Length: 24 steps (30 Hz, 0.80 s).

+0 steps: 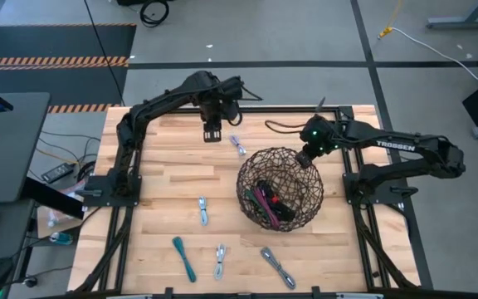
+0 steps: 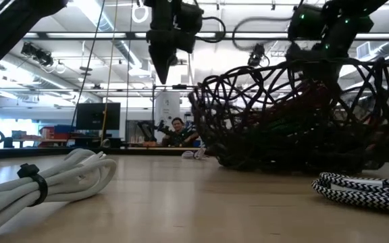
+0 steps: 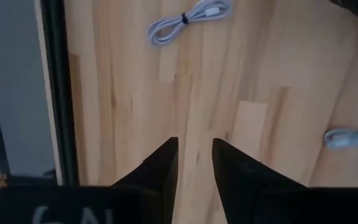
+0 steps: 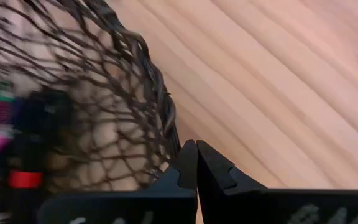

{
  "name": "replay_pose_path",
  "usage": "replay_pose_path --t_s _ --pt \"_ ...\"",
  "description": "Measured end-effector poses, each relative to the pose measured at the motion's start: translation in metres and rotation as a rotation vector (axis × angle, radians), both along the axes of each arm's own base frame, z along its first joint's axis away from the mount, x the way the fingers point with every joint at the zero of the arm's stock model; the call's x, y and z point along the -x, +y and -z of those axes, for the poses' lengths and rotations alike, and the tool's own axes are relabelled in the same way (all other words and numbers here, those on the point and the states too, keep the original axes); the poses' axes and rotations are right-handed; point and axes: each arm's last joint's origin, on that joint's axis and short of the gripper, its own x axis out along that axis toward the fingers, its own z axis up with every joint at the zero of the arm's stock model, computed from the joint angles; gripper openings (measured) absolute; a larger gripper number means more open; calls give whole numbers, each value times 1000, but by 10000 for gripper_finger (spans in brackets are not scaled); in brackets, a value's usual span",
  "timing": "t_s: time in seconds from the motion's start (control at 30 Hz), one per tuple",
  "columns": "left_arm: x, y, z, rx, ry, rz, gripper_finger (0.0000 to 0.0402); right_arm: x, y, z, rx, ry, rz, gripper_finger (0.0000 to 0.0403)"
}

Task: Pick and place USB-C Cables
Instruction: Adjust the black wire basket on the table, then put the purple charger cable into the black wire basket

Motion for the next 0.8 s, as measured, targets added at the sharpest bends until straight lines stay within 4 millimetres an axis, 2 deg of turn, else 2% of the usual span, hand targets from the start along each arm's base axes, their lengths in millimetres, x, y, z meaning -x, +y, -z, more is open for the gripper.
replay_pose_path --t_s 0.13,0.27,0.37,0.5,0.63,0.8 --pt "-2 0 1 38 -32 223 105 -1 3 -19 -8 -211 -68 0" --pt "-9 0 2 48 -105 326 105 3 6 -38 28 -380 -79 0" --pt "-16 2 7 13 -119 359 105 8 9 -48 53 -457 -73 0" --pt "-15 6 7 -8 -115 376 105 15 12 -59 74 -538 -79 0" --pt "-8 24 9 -22 -125 339 105 17 15 -75 95 -687 -135 0" --pt "-4 35 40 14 -70 344 105 18 19 -101 151 -939 -251 0"
